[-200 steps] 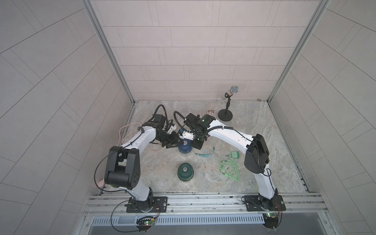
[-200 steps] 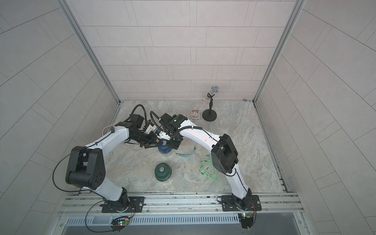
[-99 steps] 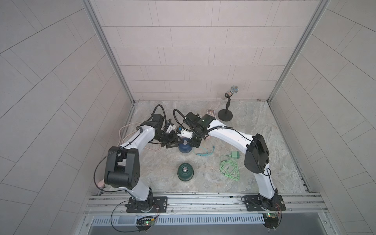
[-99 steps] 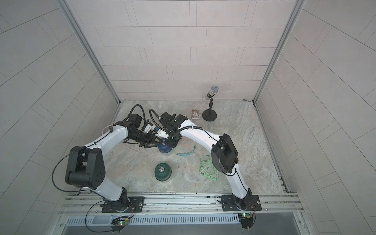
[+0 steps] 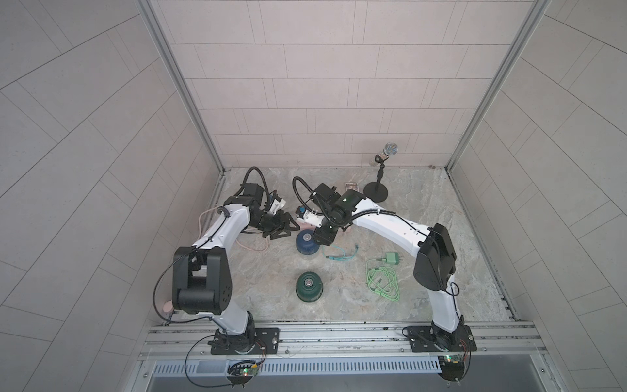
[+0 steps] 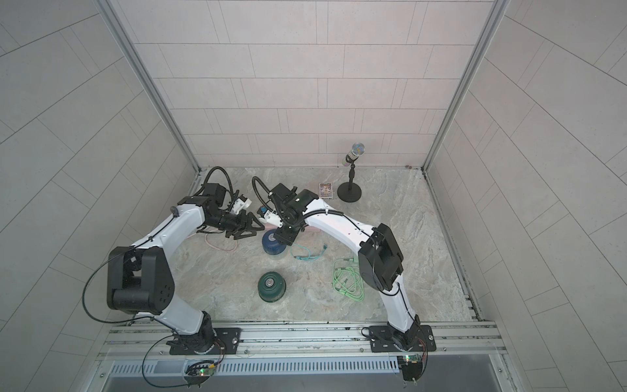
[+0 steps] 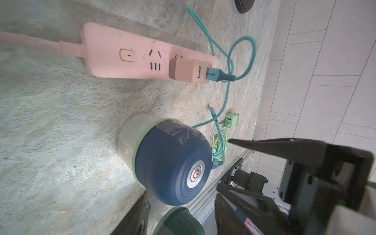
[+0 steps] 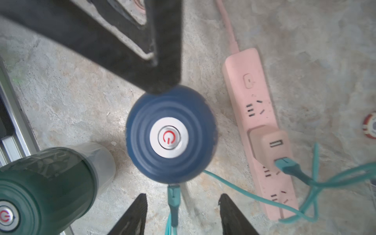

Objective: Charge the cordless meat grinders
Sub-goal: Insert the charging cable into the cordless meat grinder.

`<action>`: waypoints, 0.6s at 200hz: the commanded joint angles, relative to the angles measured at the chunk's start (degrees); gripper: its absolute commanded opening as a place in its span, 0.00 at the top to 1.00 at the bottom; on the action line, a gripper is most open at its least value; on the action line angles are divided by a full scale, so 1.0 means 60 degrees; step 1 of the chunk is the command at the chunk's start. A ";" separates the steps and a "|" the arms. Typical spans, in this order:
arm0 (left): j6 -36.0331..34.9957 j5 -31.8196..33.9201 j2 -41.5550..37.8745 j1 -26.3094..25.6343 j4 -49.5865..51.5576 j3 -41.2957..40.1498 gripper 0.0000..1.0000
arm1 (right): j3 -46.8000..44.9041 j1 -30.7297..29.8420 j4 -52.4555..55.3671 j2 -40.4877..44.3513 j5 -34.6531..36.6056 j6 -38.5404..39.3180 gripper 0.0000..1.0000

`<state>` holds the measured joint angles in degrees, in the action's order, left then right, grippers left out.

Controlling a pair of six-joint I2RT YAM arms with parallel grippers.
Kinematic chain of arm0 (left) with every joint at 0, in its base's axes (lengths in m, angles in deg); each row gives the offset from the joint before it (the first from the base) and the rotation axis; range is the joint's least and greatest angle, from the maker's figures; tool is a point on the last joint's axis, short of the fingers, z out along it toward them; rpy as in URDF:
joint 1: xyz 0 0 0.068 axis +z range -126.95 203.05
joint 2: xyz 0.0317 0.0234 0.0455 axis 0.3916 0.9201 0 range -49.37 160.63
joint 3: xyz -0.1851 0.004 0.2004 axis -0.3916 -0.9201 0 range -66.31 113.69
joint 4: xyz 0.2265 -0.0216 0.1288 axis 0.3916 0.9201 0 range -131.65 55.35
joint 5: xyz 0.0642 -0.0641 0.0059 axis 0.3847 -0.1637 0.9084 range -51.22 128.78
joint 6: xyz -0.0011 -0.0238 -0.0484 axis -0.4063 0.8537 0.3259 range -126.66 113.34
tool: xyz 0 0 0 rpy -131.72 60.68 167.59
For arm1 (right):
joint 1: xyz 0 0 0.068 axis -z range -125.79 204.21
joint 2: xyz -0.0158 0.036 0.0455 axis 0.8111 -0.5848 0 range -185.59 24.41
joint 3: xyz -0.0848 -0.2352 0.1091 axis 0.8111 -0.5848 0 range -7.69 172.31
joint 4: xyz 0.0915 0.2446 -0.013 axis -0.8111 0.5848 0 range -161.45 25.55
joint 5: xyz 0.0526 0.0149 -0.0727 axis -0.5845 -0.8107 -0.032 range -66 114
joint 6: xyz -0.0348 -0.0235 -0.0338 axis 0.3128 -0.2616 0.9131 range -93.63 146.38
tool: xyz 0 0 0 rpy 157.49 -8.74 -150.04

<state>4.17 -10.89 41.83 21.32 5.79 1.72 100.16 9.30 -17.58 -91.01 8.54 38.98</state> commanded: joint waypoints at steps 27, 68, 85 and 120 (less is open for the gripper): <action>0.0145 0.1119 -0.0950 0.0062 -0.0662 0.0022 0.44 | -0.0926 0.0766 -0.0923 0.1442 0.0097 -0.1119 0.32; 0.0802 0.1372 -0.1560 0.0075 -0.1950 -0.0602 0.30 | -0.2361 0.1395 -0.1628 0.2457 0.0233 -0.1733 0.27; 0.0995 0.1227 -0.1586 0.0070 -0.2219 -0.0757 0.28 | -0.2974 0.1711 -0.1769 0.2860 0.0319 -0.1888 0.26; 0.1139 0.1159 -0.1798 0.0063 -0.2681 -0.1033 0.16 | -0.4168 0.2498 -0.2237 0.3582 0.0535 -0.2768 0.24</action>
<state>10.29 -4.13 32.67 21.49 -6.69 -3.00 78.54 21.56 -28.49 -72.84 10.26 27.63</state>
